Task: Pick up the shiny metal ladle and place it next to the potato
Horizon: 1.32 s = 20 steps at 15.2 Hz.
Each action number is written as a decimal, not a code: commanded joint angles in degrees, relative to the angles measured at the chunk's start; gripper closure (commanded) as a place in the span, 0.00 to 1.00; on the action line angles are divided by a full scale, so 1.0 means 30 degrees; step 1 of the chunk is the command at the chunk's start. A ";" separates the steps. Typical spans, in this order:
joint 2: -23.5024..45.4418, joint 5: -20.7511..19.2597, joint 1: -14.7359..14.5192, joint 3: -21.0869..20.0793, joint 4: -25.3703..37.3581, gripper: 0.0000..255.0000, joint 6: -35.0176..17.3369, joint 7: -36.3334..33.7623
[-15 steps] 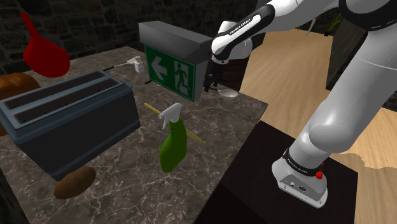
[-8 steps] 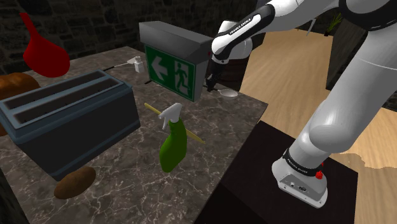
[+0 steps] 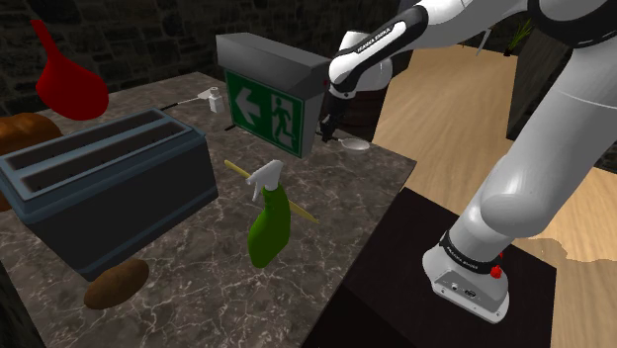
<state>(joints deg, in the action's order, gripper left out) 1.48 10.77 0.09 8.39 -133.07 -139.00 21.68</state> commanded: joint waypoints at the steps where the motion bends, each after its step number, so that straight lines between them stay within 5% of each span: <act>1: -0.0264 -0.0131 0.0001 0.0008 0.0086 1.00 0.0366 -0.0115; 20: -0.2753 -0.1243 0.0084 0.0014 0.2492 1.00 0.5156 -0.1293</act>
<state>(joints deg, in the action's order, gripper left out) -6.27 7.18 0.40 8.54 -125.99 -124.37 18.08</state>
